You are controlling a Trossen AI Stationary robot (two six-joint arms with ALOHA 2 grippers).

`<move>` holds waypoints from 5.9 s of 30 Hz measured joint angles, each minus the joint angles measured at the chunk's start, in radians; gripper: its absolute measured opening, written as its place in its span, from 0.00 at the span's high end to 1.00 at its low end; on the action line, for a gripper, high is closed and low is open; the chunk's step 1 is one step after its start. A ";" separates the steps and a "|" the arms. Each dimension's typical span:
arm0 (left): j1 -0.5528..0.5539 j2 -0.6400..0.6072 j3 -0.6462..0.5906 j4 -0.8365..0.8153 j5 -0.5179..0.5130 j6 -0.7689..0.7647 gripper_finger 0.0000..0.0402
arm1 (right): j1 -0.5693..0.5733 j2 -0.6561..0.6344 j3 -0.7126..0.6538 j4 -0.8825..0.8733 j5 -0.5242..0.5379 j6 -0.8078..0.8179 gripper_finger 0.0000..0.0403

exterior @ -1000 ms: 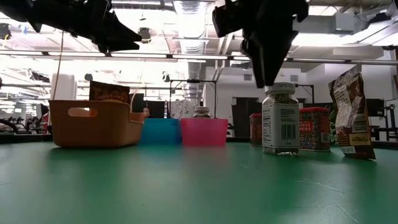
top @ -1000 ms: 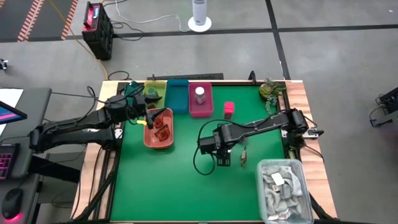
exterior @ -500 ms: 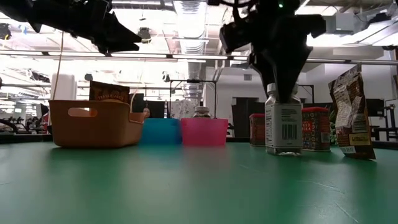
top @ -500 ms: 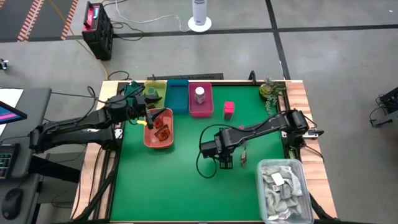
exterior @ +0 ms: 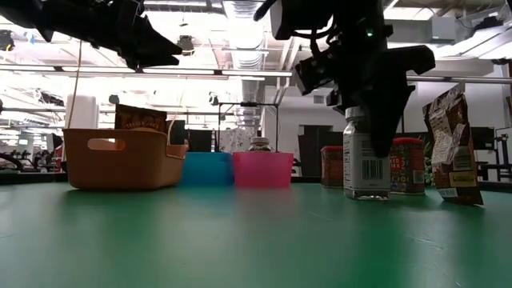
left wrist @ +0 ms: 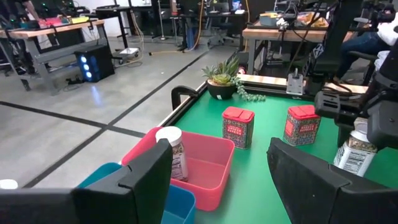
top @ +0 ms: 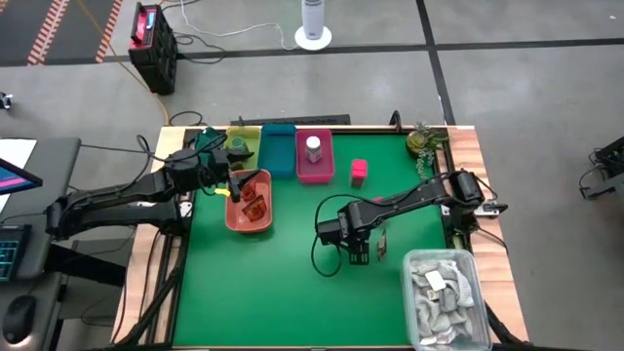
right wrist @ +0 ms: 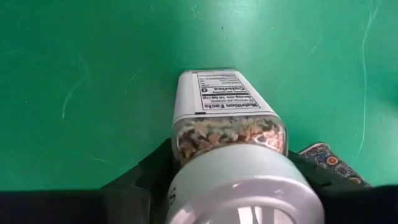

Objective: Sort spices by type
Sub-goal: Put the white seasoning bottle into the red bin, then put the top red seasoning can into the blue bin

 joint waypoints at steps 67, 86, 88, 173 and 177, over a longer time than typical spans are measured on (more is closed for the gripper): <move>0.031 0.002 0.000 0.030 -0.035 0.049 0.37 | -0.603 0.077 0.239 0.344 -0.070 -0.505 0.44; 0.032 0.002 0.000 0.017 -0.037 0.065 0.37 | -0.619 0.134 0.242 0.351 -0.069 -0.486 0.33; 0.032 0.002 0.000 0.017 -0.037 0.065 0.37 | -0.618 0.135 0.242 0.344 -0.069 -0.485 0.33; 0.031 0.002 0.000 -0.072 -0.015 0.053 0.37 | -0.452 -0.091 -0.022 0.310 0.129 -0.527 0.33; 0.031 0.002 0.000 -0.072 -0.015 0.051 0.37 | -0.527 -0.091 0.022 0.306 0.018 -0.483 0.33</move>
